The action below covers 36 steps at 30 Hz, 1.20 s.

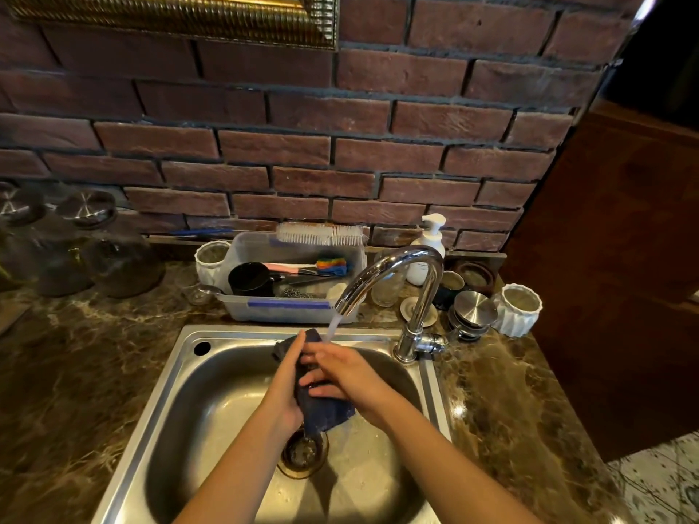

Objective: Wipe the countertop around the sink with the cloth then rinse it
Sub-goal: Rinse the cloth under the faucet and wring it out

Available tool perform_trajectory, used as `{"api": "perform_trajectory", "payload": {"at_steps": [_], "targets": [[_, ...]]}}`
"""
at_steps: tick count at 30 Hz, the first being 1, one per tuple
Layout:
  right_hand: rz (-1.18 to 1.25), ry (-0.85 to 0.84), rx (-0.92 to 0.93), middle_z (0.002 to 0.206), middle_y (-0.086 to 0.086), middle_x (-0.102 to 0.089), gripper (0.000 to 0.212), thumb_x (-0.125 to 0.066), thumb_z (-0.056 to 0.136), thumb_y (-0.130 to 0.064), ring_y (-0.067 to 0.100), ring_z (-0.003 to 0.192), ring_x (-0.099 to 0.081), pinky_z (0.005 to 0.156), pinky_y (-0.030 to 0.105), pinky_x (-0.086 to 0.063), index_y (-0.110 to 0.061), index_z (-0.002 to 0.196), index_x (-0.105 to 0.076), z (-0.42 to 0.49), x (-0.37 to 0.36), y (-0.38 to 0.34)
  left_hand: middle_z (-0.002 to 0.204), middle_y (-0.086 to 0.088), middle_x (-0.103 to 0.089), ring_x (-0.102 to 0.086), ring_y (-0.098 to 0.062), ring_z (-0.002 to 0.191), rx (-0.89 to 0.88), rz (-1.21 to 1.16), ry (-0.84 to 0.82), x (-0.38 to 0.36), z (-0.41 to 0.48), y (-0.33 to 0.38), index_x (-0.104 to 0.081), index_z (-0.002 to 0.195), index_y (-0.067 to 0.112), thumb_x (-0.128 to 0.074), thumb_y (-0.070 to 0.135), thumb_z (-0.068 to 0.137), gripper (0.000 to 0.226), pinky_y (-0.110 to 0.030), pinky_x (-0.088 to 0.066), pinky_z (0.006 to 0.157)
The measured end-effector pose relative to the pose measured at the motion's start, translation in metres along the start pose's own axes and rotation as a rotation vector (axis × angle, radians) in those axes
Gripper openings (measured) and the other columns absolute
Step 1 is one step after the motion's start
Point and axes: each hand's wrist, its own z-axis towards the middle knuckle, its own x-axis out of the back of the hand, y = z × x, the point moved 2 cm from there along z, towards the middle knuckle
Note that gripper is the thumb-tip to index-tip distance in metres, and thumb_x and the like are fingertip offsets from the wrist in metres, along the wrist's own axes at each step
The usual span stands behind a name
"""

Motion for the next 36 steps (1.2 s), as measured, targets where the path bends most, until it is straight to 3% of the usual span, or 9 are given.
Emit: {"api": "perform_trajectory", "payload": {"at_steps": [5, 9, 11, 17, 21, 25, 29, 32, 36], "targets": [[-0.134, 0.281, 0.12, 0.115, 0.005, -0.065, 0.018, -0.056, 0.097, -0.018, 0.011, 0.1, -0.063, 0.077, 0.019, -0.053, -0.025, 0.113, -0.056, -0.002, 0.035, 0.005, 0.115, -0.024, -0.065, -0.061, -0.04, 0.106, 0.132, -0.144, 0.028, 0.004, 0.01, -0.007, -0.06, 0.123, 0.007, -0.056, 0.056, 0.088, 0.06, -0.05, -0.05, 0.084], [-0.119, -0.005, -0.088, 0.111, -0.003, -0.068, 0.034, -0.066, 0.09, -0.025, 0.012, 0.101, -0.066, 0.081, 0.023, -0.055, -0.019, 0.122, -0.057, -0.013, 0.04, 0.028, 0.119, -0.022, -0.065, -0.058, -0.038, 0.113, 0.127, -0.17, -0.13, -0.006, 0.01, -0.004, -0.065, 0.119, 0.007, -0.046, 0.055, 0.093, 0.058, -0.052, -0.045, 0.094], [-0.149, 0.023, -0.072, 0.112, 0.007, -0.07, 0.03, -0.068, 0.089, -0.02, 0.02, 0.102, -0.068, 0.086, 0.032, -0.056, -0.012, 0.117, -0.062, -0.014, 0.044, 0.039, 0.123, -0.022, -0.063, -0.058, -0.037, 0.113, 0.083, -0.127, -0.104, -0.008, 0.009, 0.0, -0.062, 0.122, 0.006, -0.057, 0.044, 0.09, 0.05, -0.052, -0.043, 0.1], [-0.028, 0.355, -0.013, 0.099, 0.01, -0.07, 0.022, -0.078, 0.079, -0.01, 0.024, 0.09, -0.068, 0.076, 0.038, -0.059, -0.014, 0.097, -0.065, -0.009, 0.062, 0.025, 0.118, -0.021, -0.062, -0.06, -0.037, 0.108, 0.051, -0.085, -0.001, 0.012, 0.005, 0.004, -0.051, 0.129, 0.01, -0.059, 0.025, 0.091, 0.041, -0.052, -0.051, 0.079], [-0.535, 0.405, 0.183, 0.089, -0.01, -0.065, 0.026, -0.079, 0.076, -0.021, 0.003, 0.082, -0.06, 0.073, 0.013, -0.049, -0.02, 0.099, -0.066, -0.004, 0.047, 0.014, 0.132, -0.02, -0.051, -0.053, -0.039, 0.117, 0.173, -0.008, 0.045, 0.017, 0.002, -0.019, -0.045, 0.135, 0.013, -0.058, 0.046, 0.089, 0.059, -0.059, -0.045, 0.094], [-0.918, 0.209, 0.293, 0.111, -0.009, -0.063, 0.04, -0.072, 0.079, -0.029, 0.009, 0.102, -0.059, 0.091, 0.031, -0.051, -0.03, 0.118, -0.064, -0.013, 0.017, 0.027, 0.112, -0.021, -0.066, -0.061, -0.038, 0.104, 0.2, -0.051, -0.014, 0.004, 0.001, -0.024, -0.058, 0.125, 0.01, -0.054, 0.053, 0.09, 0.055, -0.05, -0.05, 0.076], [-1.195, -0.163, 0.346, 0.146, -0.003, -0.039, 0.068, -0.062, 0.087, -0.042, 0.018, 0.132, -0.037, 0.11, 0.038, -0.035, -0.036, 0.148, -0.032, -0.031, 0.015, 0.038, 0.098, -0.022, -0.067, -0.062, -0.037, 0.091, 0.178, 0.026, 0.068, 0.014, 0.002, -0.01, -0.062, 0.119, 0.003, -0.056, 0.043, 0.092, 0.049, -0.046, -0.047, 0.069], [-1.406, -0.1, 0.453, 0.163, -0.005, -0.003, 0.068, -0.04, 0.096, -0.056, 0.018, 0.148, 0.002, 0.118, 0.044, 0.0, -0.039, 0.153, -0.007, -0.03, 0.022, 0.029, 0.101, -0.023, -0.067, -0.061, -0.038, 0.095, 0.17, 0.042, 0.058, 0.018, 0.0, -0.002, -0.063, 0.113, 0.006, -0.054, 0.038, 0.094, 0.038, -0.047, -0.047, 0.075], [-1.406, -0.013, 0.406, 0.163, -0.003, 0.006, 0.069, -0.005, 0.09, -0.063, 0.02, 0.148, 0.013, 0.118, 0.048, 0.007, -0.037, 0.153, 0.0, -0.011, 0.013, 0.018, 0.109, -0.023, -0.067, -0.059, -0.04, 0.104, 0.192, 0.054, -0.005, 0.012, -0.007, 0.003, -0.066, 0.11, 0.01, -0.051, 0.045, 0.094, 0.041, -0.05, -0.047, 0.079]]}}
